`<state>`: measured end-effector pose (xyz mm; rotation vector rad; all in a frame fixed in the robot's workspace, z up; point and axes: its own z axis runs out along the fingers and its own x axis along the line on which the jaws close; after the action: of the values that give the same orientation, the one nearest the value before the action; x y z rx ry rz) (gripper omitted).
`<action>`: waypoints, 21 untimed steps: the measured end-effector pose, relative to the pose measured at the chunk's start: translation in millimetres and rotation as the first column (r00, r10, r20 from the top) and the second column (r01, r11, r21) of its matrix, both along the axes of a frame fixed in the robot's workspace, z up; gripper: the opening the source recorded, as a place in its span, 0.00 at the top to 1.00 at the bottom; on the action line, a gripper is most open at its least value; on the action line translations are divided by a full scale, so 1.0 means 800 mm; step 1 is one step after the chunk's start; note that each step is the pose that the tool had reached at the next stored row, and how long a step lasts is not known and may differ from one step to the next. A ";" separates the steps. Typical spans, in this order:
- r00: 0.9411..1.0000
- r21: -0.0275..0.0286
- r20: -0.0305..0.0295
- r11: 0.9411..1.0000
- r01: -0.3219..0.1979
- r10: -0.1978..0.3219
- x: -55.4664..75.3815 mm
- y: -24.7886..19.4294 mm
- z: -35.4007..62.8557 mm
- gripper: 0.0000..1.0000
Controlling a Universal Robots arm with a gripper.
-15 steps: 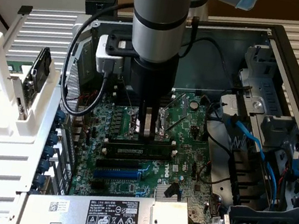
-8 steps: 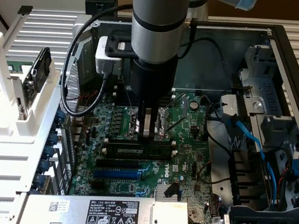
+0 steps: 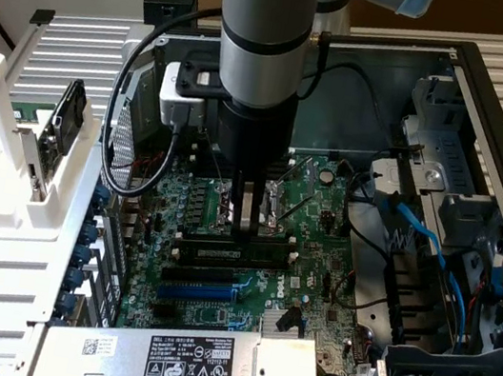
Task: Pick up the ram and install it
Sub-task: 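Press down the ram until it locks into place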
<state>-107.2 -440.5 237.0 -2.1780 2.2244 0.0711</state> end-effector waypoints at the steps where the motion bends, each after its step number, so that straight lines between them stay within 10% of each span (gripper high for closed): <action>1: 1.000 0.000 0.000 1.000 0.000 0.000 0.000 0.0001 0.000 0.90; 21: 1.000 0.000 0.001 1.000 0.000 0.000 -0.002 0.0001 -0.008 0.90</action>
<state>-108.5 -440.4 230.2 -2.1778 2.2240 0.0701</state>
